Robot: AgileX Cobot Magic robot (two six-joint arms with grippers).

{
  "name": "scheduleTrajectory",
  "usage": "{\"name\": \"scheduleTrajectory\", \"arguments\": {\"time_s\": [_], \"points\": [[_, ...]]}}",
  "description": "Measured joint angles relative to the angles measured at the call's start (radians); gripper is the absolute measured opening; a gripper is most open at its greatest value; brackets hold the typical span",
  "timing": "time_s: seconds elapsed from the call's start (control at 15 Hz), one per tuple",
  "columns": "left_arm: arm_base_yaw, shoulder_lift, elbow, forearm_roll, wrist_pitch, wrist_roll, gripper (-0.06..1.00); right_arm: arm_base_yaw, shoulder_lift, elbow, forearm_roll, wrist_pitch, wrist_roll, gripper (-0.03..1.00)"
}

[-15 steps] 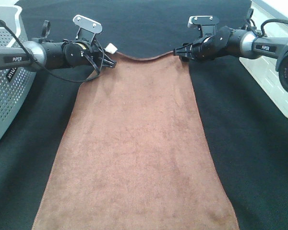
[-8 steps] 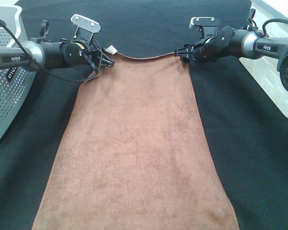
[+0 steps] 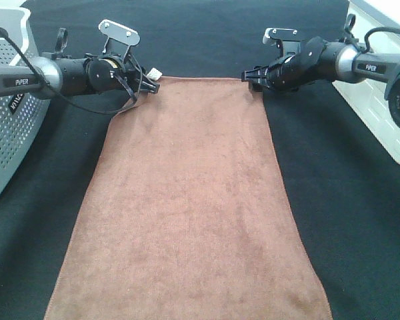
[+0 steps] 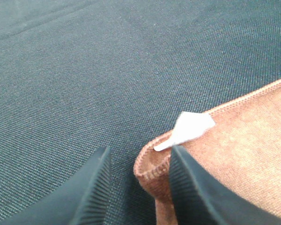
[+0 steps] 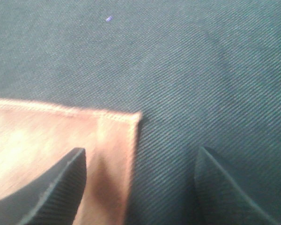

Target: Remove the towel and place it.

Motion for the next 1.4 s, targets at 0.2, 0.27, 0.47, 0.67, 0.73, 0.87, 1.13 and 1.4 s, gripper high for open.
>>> {"name": "scheduleTrajectory", "arguments": {"time_s": [0.2,0.27,0.47,0.67,0.73,0.87,1.13,1.4], "points": [[0.0,-0.001,0.0,0.0,0.0,0.0,0.39,0.0,-0.046,0.002,0.0,0.035,-0.013,0.64],[0.0,-0.007,0.0,0.0,0.002,0.0,0.39,0.0,-0.08,0.002,0.0,0.041,-0.013,0.64],[0.0,-0.062,-0.004,0.0,0.078,0.0,0.39,0.0,-0.153,0.002,0.0,0.095,-0.013,0.64],[-0.008,-0.055,-0.008,-0.008,0.151,0.0,0.39,0.0,-0.162,0.002,0.001,0.126,-0.013,0.64],[-0.01,-0.046,-0.008,-0.009,0.15,0.0,0.39,0.0,-0.162,0.002,0.001,0.144,-0.013,0.64],[-0.014,-0.029,-0.008,-0.01,0.146,-0.002,0.39,0.0,-0.162,0.002,0.001,0.16,-0.013,0.64],[-0.011,0.005,-0.008,0.001,0.117,-0.001,0.39,0.0,-0.162,0.002,0.006,0.163,-0.013,0.64],[0.033,0.007,-0.011,0.097,0.113,0.003,0.4,0.0,-0.162,0.002,0.008,0.163,-0.014,0.64]]}}
